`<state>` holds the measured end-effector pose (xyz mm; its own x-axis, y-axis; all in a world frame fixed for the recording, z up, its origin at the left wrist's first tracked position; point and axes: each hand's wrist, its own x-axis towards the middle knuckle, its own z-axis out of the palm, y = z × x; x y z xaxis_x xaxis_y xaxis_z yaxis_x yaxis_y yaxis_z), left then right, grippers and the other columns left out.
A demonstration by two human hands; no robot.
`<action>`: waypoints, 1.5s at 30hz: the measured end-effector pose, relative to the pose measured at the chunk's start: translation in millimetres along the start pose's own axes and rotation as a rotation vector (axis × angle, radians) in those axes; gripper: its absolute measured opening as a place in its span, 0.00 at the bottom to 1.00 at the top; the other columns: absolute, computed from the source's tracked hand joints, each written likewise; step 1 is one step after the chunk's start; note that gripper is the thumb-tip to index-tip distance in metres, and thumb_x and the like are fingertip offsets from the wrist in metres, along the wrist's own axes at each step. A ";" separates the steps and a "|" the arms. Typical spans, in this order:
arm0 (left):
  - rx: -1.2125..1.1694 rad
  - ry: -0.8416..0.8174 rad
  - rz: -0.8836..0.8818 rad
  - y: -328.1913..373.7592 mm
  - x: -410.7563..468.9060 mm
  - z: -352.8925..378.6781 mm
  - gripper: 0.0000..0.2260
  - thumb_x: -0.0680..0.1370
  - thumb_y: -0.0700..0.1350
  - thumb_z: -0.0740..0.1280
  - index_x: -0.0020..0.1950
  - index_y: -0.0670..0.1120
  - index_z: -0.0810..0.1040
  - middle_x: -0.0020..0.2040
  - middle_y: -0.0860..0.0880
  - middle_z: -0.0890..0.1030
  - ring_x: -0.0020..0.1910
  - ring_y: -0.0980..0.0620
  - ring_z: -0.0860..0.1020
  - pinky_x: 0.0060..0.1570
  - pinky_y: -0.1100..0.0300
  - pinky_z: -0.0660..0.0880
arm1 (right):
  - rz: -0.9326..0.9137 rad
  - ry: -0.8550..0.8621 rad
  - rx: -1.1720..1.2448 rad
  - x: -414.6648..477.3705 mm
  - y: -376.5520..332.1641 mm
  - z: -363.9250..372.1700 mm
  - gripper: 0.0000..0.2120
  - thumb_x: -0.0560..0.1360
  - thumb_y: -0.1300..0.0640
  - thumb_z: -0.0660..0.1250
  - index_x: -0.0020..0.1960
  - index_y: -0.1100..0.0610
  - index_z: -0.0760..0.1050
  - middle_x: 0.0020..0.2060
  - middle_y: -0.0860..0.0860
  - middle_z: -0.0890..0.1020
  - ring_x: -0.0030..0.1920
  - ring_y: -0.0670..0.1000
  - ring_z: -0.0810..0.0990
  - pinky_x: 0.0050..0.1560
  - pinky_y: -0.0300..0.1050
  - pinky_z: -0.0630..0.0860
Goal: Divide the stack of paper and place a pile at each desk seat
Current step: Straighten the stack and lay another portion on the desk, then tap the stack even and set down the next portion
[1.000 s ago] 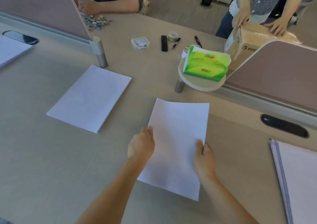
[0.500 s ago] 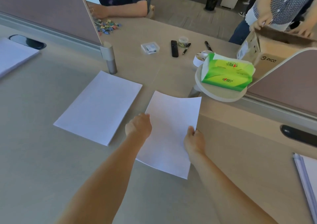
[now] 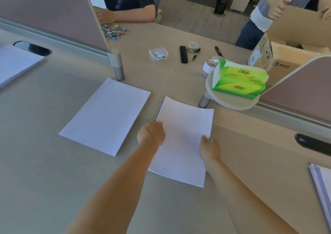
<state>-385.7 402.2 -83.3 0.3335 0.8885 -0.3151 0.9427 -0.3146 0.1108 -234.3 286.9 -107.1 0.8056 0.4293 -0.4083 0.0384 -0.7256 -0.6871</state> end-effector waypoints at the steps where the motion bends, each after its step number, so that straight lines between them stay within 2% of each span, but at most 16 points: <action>1: 0.012 -0.005 0.013 1.4 0.1 0.3 0.18 0.83 0.45 0.47 0.64 0.42 0.73 0.58 0.42 0.77 0.57 0.43 0.79 0.49 0.52 0.78 | -0.005 -0.005 0.006 0.5 2.0 -0.6 0.18 0.81 0.50 0.57 0.55 0.65 0.73 0.47 0.56 0.76 0.46 0.57 0.75 0.45 0.44 0.66; 8: -0.113 0.021 -0.117 2.2 -7.3 0.8 0.27 0.81 0.62 0.51 0.65 0.40 0.68 0.60 0.40 0.77 0.59 0.39 0.77 0.54 0.49 0.76 | -0.024 -0.106 -0.095 3.6 5.1 -15.7 0.21 0.77 0.46 0.60 0.54 0.63 0.77 0.46 0.55 0.80 0.45 0.57 0.78 0.44 0.44 0.72; 11: -0.030 0.045 -0.115 3.9 -23.5 -5.2 0.29 0.80 0.63 0.50 0.66 0.39 0.68 0.62 0.39 0.74 0.62 0.39 0.74 0.55 0.49 0.74 | -0.046 -0.162 -0.191 -2.9 8.9 -40.5 0.25 0.73 0.40 0.58 0.48 0.62 0.80 0.44 0.57 0.84 0.45 0.59 0.83 0.48 0.51 0.81; 15: -0.056 0.047 -0.076 24.3 -60.4 -21.6 0.30 0.80 0.62 0.50 0.67 0.38 0.68 0.62 0.39 0.74 0.62 0.39 0.74 0.57 0.48 0.73 | -0.091 -0.202 -0.302 -20.7 11.8 -98.7 0.32 0.71 0.34 0.56 0.46 0.62 0.82 0.42 0.58 0.85 0.45 0.58 0.84 0.47 0.46 0.78; 19: -0.166 -0.025 -0.046 78.8 -114.3 -38.2 0.29 0.81 0.62 0.50 0.66 0.38 0.69 0.63 0.38 0.74 0.64 0.38 0.72 0.61 0.45 0.70 | -0.143 -0.258 -0.209 -27.3 31.9 -175.5 0.30 0.70 0.35 0.59 0.32 0.61 0.82 0.30 0.54 0.85 0.38 0.55 0.85 0.51 0.52 0.81; 22: -0.255 -0.093 -0.041 140.4 -155.5 -43.4 0.29 0.81 0.61 0.51 0.67 0.38 0.69 0.65 0.38 0.73 0.65 0.38 0.72 0.62 0.47 0.69 | -0.152 -0.302 -0.142 -12.8 69.6 -244.0 0.28 0.68 0.35 0.61 0.28 0.58 0.81 0.30 0.57 0.85 0.37 0.57 0.85 0.53 0.58 0.80; 25: -0.354 -0.199 -0.028 211.6 -190.5 -35.4 0.29 0.81 0.61 0.53 0.71 0.39 0.68 0.69 0.38 0.72 0.67 0.39 0.71 0.65 0.50 0.67 | -0.080 -0.247 -0.106 5.0 110.4 -323.9 0.28 0.66 0.35 0.62 0.25 0.58 0.79 0.30 0.58 0.85 0.39 0.59 0.85 0.54 0.57 0.80; 27: -0.425 -0.266 -0.026 260.8 -206.1 -19.9 0.29 0.80 0.61 0.54 0.70 0.38 0.70 0.68 0.38 0.73 0.67 0.39 0.72 0.66 0.51 0.68 | -0.036 -0.206 -0.089 16.3 140.4 -378.3 0.22 0.68 0.38 0.63 0.29 0.56 0.77 0.30 0.58 0.83 0.35 0.59 0.84 0.50 0.50 0.81; 29: -0.456 -0.312 -0.040 311.4 -218.1 -1.4 0.30 0.80 0.61 0.55 0.67 0.37 0.72 0.67 0.36 0.74 0.66 0.38 0.73 0.66 0.50 0.69 | 0.009 -0.166 -0.077 27.3 168.8 -428.6 0.19 0.69 0.40 0.64 0.36 0.57 0.73 0.31 0.56 0.78 0.33 0.57 0.77 0.42 0.47 0.74; 33: -0.584 -0.404 -0.088 400.4 -247.8 30.1 0.32 0.80 0.61 0.56 0.70 0.36 0.68 0.69 0.37 0.73 0.67 0.39 0.72 0.63 0.53 0.68 | 0.063 -0.075 -0.160 55.1 234.8 -501.6 0.21 0.78 0.46 0.61 0.31 0.56 0.62 0.28 0.53 0.68 0.29 0.53 0.68 0.34 0.45 0.64; 35: -0.658 -0.458 -0.137 430.9 -261.8 46.4 0.33 0.80 0.61 0.57 0.73 0.37 0.64 0.71 0.40 0.70 0.69 0.41 0.71 0.63 0.53 0.67 | 0.144 -0.045 -0.168 66.6 271.2 -524.9 0.20 0.76 0.44 0.61 0.34 0.57 0.68 0.31 0.53 0.73 0.31 0.54 0.72 0.37 0.45 0.67; 37: -0.738 -0.492 -0.199 450.4 -268.8 64.3 0.35 0.79 0.61 0.59 0.76 0.37 0.59 0.75 0.40 0.65 0.71 0.41 0.68 0.66 0.52 0.66 | 0.206 -0.033 -0.123 76.6 304.7 -536.7 0.21 0.75 0.43 0.64 0.42 0.63 0.77 0.34 0.55 0.81 0.36 0.56 0.79 0.40 0.44 0.71; 39: -0.827 -0.500 -0.277 463.6 -269.6 82.0 0.36 0.79 0.60 0.62 0.77 0.38 0.56 0.76 0.40 0.63 0.72 0.41 0.67 0.69 0.50 0.66 | 0.253 -0.076 -0.083 81.4 328.2 -538.0 0.21 0.76 0.44 0.65 0.41 0.62 0.79 0.33 0.55 0.81 0.35 0.54 0.80 0.40 0.44 0.72; 41: -0.909 -0.487 -0.352 472.2 -266.3 98.1 0.35 0.78 0.59 0.63 0.76 0.39 0.59 0.74 0.41 0.67 0.70 0.41 0.69 0.69 0.47 0.67 | 0.260 -0.111 -0.070 84.4 339.0 -531.8 0.20 0.77 0.44 0.64 0.40 0.61 0.79 0.33 0.55 0.81 0.35 0.55 0.80 0.38 0.45 0.74; 43: -0.969 -0.473 -0.407 474.5 -261.2 110.7 0.33 0.75 0.61 0.65 0.72 0.41 0.66 0.68 0.42 0.74 0.65 0.42 0.74 0.64 0.47 0.72 | 0.257 -0.092 -0.050 89.2 340.3 -519.8 0.23 0.77 0.42 0.63 0.49 0.62 0.81 0.43 0.60 0.84 0.44 0.60 0.83 0.45 0.48 0.79; 45: -1.003 -0.465 -0.452 472.3 -255.8 120.8 0.34 0.66 0.65 0.67 0.64 0.45 0.75 0.58 0.45 0.81 0.55 0.44 0.80 0.56 0.48 0.78 | 0.256 -0.073 -0.069 93.5 336.5 -505.6 0.26 0.78 0.41 0.60 0.60 0.64 0.78 0.56 0.62 0.82 0.56 0.62 0.81 0.55 0.50 0.77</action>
<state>-25.9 -14.0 -64.3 0.1341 0.5801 -0.8034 0.6234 0.5808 0.5235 152.9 -189.0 -72.6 0.7498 0.2632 -0.6070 -0.1185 -0.8492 -0.5146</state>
